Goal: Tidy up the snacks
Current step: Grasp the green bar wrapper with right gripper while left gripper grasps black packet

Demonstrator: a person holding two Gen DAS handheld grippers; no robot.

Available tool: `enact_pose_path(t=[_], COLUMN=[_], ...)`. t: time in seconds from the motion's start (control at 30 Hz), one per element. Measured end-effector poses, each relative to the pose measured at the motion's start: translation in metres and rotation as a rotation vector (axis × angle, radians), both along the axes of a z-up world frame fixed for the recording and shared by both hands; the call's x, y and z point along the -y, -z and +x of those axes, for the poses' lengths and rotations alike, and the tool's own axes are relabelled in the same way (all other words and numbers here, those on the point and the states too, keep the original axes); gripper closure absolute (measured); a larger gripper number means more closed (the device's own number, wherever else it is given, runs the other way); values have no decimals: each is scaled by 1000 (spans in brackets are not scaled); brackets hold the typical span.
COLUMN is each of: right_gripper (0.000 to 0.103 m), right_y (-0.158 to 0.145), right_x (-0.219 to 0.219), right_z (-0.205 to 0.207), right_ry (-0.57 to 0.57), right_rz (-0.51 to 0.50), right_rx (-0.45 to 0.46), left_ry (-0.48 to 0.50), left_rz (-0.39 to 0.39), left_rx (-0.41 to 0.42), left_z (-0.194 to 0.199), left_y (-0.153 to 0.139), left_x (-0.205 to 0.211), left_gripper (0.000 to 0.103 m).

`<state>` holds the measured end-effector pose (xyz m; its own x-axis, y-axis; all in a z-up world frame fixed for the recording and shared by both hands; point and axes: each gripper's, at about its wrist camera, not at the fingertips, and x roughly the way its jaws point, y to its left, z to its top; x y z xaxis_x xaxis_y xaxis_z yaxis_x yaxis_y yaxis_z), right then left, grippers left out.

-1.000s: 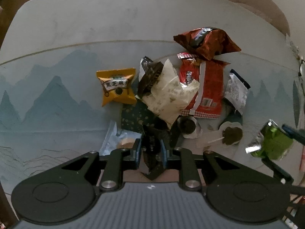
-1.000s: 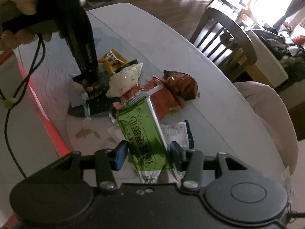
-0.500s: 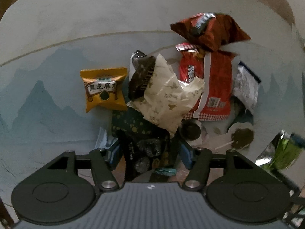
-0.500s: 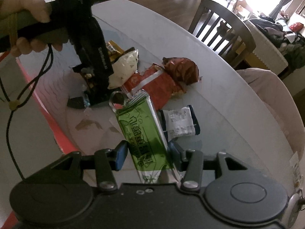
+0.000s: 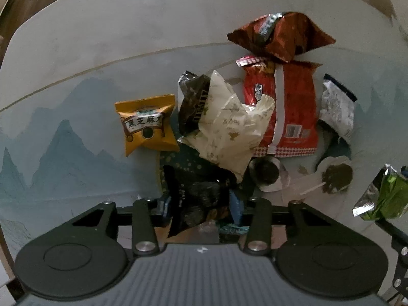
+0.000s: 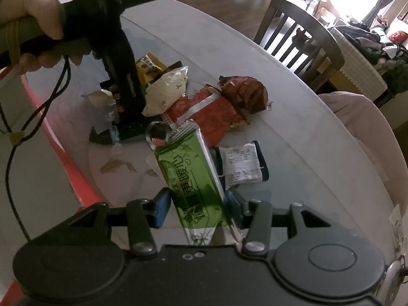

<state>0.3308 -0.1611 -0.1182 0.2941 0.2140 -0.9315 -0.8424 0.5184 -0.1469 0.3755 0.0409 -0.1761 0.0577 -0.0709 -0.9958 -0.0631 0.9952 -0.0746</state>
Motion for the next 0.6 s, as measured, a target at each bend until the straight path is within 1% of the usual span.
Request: enact_pose_path(t=[0.13,0.3,0.43,0.6], right_gripper=[54,54,54,54], right_y=[-13,-31,-47,-64], right_x=[0,0,0,-3], right_z=[-9,-24,-39,-65], right_ry=[5,12,26,39], right_rz=[6,10,22,47], right_rx=[18,48,59,58], left_ry=[-39,-82,-97,-88], left_rz=[-27,-65,-86,-92], left_rx=[45,120,161,204], left_z=[-10,-27,-35,-63], left_y=[-14,-41,-67,-97], left_x=[-9,-17,-18,-19], left_gripper=[66,67,67,67])
